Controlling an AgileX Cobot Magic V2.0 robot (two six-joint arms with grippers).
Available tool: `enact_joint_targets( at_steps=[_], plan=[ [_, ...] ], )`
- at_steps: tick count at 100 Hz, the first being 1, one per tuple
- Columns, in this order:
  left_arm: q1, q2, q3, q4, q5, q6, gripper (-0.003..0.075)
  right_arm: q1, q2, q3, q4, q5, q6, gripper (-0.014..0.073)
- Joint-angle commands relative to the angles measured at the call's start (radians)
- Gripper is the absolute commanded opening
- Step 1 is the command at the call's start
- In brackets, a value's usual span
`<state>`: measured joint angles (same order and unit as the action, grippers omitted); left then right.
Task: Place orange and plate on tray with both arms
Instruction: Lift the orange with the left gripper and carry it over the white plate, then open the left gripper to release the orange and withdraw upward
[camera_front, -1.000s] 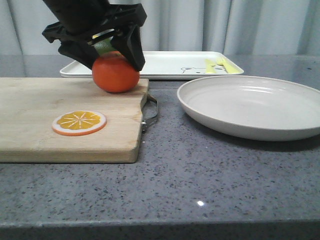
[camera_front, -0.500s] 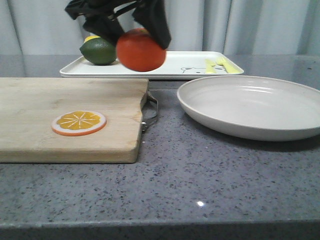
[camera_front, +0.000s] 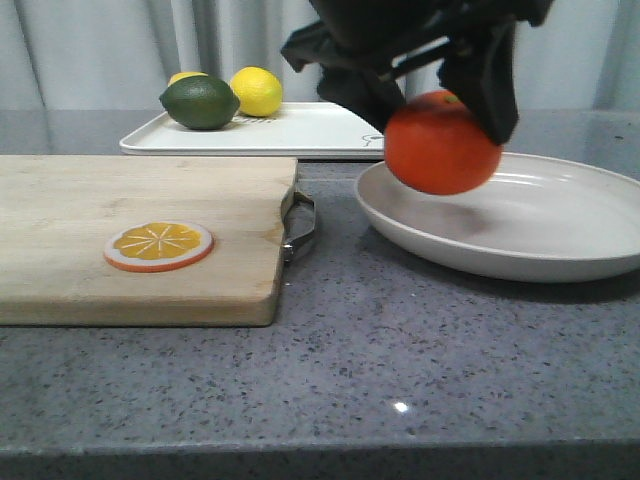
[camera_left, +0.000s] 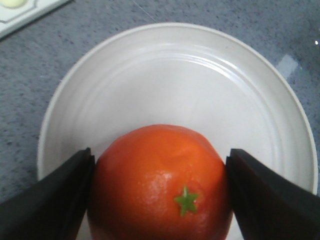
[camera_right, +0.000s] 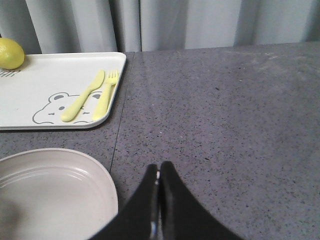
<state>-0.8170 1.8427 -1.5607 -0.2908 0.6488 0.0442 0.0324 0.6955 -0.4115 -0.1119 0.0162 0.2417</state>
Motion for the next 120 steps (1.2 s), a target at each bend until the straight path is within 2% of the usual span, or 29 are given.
enact_joint_targets(
  at_steps=[1, 42, 49, 61, 71, 106, 112, 120],
  plan=[
    [-0.025, -0.021, -0.051, -0.022, -0.064, 0.0, 0.0347, -0.006, 0.001, -0.04, -0.009, -0.069, -0.003, -0.0059],
    [-0.03, 0.026, -0.073, -0.031, -0.056, 0.0, 0.0363, -0.006, 0.001, -0.04, -0.009, -0.069, -0.003, -0.0059],
    [-0.03, 0.026, -0.073, -0.03, -0.056, 0.0, 0.0414, -0.006, 0.001, -0.04, -0.009, -0.069, -0.003, -0.0059],
    [-0.03, 0.026, -0.08, -0.03, -0.049, 0.0, 0.0563, -0.006, 0.001, -0.04, -0.009, -0.068, -0.003, -0.0059],
    [-0.028, 0.026, -0.09, -0.03, -0.046, 0.0, 0.062, -0.006, 0.001, -0.04, -0.009, -0.068, -0.003, -0.0059],
    [-0.024, 0.022, -0.17, -0.03, 0.015, 0.0, 0.0617, -0.006, 0.001, -0.04, -0.009, -0.068, -0.003, -0.0059],
    [-0.022, 0.008, -0.172, -0.03, 0.015, 0.0, 0.0597, -0.006, 0.001, -0.04, -0.009, -0.067, -0.003, -0.0059],
    [-0.022, -0.017, -0.172, -0.023, 0.015, 0.0, 0.0525, -0.006, 0.001, -0.04, -0.009, -0.068, -0.003, -0.0059]
  ],
)
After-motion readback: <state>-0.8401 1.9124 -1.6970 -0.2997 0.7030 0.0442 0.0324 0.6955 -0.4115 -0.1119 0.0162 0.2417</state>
